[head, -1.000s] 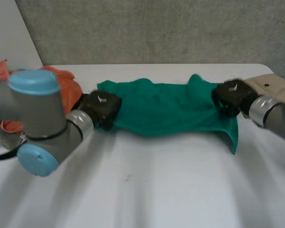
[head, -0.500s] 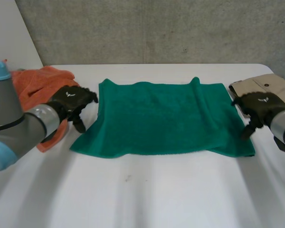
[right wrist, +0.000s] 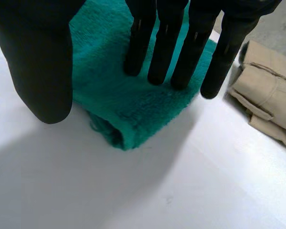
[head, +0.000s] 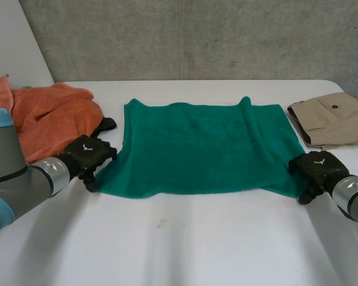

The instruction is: Fold the laundry.

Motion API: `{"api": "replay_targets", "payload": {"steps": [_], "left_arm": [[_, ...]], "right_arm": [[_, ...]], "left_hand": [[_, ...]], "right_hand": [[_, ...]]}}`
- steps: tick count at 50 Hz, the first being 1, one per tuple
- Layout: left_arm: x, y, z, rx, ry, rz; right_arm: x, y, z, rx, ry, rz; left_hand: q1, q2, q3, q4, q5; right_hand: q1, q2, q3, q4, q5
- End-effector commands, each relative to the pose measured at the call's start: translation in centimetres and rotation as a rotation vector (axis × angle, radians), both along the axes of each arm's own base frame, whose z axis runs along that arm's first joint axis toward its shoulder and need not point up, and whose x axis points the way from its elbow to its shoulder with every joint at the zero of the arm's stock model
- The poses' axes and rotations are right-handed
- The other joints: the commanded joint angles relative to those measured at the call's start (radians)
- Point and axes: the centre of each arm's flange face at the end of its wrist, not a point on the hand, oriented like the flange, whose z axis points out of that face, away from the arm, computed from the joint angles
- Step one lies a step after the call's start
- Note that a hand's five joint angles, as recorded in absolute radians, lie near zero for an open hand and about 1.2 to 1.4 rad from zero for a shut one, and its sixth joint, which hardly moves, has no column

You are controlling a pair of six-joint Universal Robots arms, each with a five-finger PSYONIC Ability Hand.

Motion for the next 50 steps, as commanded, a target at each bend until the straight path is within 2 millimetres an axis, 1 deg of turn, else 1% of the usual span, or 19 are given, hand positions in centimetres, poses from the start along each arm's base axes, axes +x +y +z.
{"api": "replay_targets", "payload": {"steps": [1, 6, 9, 10, 13, 14, 17, 22, 26, 37, 45, 50], "left_arm": [[-0.3, 0.2, 0.0, 0.004, 0.015, -0.005], [-0.4, 0.2, -0.1, 0.009, 0.014, -0.009], [-0.4, 0.2, -0.3, 0.013, 0.015, -0.012], [-0.4, 0.2, -0.3, 0.014, 0.015, -0.012], [-0.4, 0.2, -0.5, 0.019, 0.012, -0.013], [-0.4, 0.2, -0.6, 0.020, 0.011, -0.013], [-0.5, 0.2, -0.9, 0.026, 0.008, -0.016], [-0.7, 0.5, -1.5, 0.043, -0.008, -0.027], [-0.7, 0.3, -1.9, 0.043, -0.023, -0.032], [-1.1, -0.6, -2.9, 0.035, -0.045, -0.042], [-2.0, -1.2, -3.5, 0.003, -0.058, -0.053], [-2.5, -1.3, -3.4, -0.022, -0.066, -0.061]], "right_arm": [[-0.5, -1.7, 0.4, -0.094, 0.023, -0.044], [-0.4, -2.2, 0.6, -0.109, 0.010, -0.050], [-0.4, -2.6, 0.4, -0.114, 0.013, -0.050], [-0.5, -2.7, 0.3, -0.114, 0.013, -0.052], [-0.6, -3.2, 0.4, -0.118, 0.006, -0.057], [-0.6, -3.3, 0.6, -0.122, 0.002, -0.059], [-0.5, -3.3, 0.9, -0.123, -0.011, -0.059], [-0.4, -2.9, 1.5, -0.108, -0.046, -0.068], [-0.3, -2.8, 1.4, -0.098, -0.058, -0.074], [-0.2, -2.5, 1.2, -0.085, -0.053, -0.069], [0.0, -2.1, 1.0, -0.071, -0.054, -0.062], [0.0, -1.9, 1.0, -0.068, -0.054, -0.061]], "left_hand": [[0.089, 0.085, 0.085, 0.080, 0.076], [0.092, 0.088, 0.088, 0.083, 0.079], [0.104, 0.100, 0.099, 0.095, 0.091], [0.107, 0.103, 0.102, 0.098, 0.093], [0.124, 0.120, 0.120, 0.116, 0.111], [0.139, 0.135, 0.135, 0.130, 0.126], [0.162, 0.158, 0.158, 0.154, 0.149], [0.268, 0.264, 0.264, 0.259, 0.255], [0.344, 0.340, 0.340, 0.336, 0.331], [0.333, 0.329, 0.328, 0.324, 0.320], [0.371, 0.367, 0.367, 0.362, 0.358], [0.412, 0.408, 0.408, 0.403, 0.399]], "right_hand": [[0.211, 0.213, 0.213, 0.216, 0.213], [0.220, 0.222, 0.222, 0.225, 0.221], [0.270, 0.272, 0.272, 0.275, 0.271], [0.313, 0.316, 0.315, 0.319, 0.315], [0.671, 0.673, 0.673, 0.676, 0.672], [0.754, 0.756, 0.756, 0.759, 0.755], [0.755, 0.757, 0.757, 0.760, 0.756], [0.755, 0.757, 0.757, 0.760, 0.756], [0.755, 0.757, 0.757, 0.760, 0.756], [0.755, 0.757, 0.757, 0.760, 0.756], [0.755, 0.757, 0.757, 0.760, 0.756], [0.755, 0.757, 0.757, 0.760, 0.756]]}}
